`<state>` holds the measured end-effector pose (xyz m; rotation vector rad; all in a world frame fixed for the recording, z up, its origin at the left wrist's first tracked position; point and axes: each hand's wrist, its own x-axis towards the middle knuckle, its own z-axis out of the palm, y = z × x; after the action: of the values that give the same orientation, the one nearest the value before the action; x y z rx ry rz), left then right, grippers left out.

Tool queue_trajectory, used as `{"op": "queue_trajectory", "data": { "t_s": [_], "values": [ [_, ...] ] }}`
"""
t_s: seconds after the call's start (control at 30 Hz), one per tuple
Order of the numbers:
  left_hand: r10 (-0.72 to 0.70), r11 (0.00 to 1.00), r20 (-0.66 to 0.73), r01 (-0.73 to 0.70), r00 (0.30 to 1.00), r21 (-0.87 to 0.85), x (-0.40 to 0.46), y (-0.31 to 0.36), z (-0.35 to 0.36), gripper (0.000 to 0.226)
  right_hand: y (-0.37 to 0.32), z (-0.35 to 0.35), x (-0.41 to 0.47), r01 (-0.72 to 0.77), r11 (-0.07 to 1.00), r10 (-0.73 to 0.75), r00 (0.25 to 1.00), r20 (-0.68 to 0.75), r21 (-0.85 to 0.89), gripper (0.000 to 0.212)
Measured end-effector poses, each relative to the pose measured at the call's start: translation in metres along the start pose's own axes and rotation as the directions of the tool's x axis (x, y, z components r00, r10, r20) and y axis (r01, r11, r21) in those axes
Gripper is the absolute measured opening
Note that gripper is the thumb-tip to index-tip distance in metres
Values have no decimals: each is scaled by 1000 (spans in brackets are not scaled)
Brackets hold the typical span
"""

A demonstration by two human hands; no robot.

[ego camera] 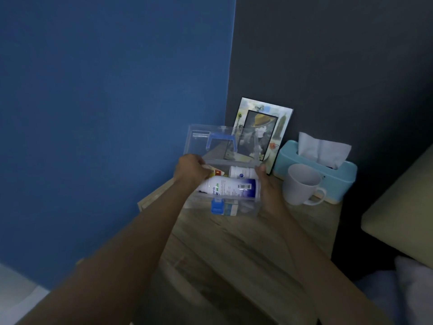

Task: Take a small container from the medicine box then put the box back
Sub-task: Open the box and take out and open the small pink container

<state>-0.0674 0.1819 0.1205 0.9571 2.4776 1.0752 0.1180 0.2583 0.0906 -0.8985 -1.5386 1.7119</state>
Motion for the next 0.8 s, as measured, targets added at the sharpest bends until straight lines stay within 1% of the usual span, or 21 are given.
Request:
{"op": "queue_trajectory", "data": {
  "t_s": [0.1,0.17,0.23,0.3,0.4,0.47,0.53,0.63,0.7,0.8],
  "values": [
    [49,980,-122,-72,991,-186,-15,7,-4,25,-6,-1,-8,7,999,-7,1000,1,-33,41],
    [85,920,-146,-134,986,-369,-34,17,-7,24,-13,1,-16,71,990,-73,997,-7,-125,46],
    [113,808,-73,-134,991,-574,-58,27,-7,29,-18,5,-25,180,957,-188,982,-15,-226,45],
    [136,694,11,-87,991,-715,-84,33,-3,30,-21,12,-39,241,948,-254,966,-42,-207,39],
    [122,585,103,12,987,-811,-120,37,9,26,-19,24,-67,235,967,-241,969,-59,-102,26],
    [109,545,163,78,981,-835,-140,34,17,29,-15,28,-86,218,976,-219,971,-92,-16,27],
    [96,539,200,118,975,-834,-154,31,22,32,-12,25,-101,191,981,-184,973,-141,40,26],
    [109,547,236,140,966,-825,-169,29,26,36,-12,19,-119,163,984,-151,975,-164,67,24],
    [143,588,193,74,971,-806,-178,30,29,34,-12,15,-128,162,984,-149,975,-165,71,23],
    [226,695,91,-95,970,-713,-188,36,33,31,-12,14,-137,189,980,-175,967,-185,58,23]
  ]
}}
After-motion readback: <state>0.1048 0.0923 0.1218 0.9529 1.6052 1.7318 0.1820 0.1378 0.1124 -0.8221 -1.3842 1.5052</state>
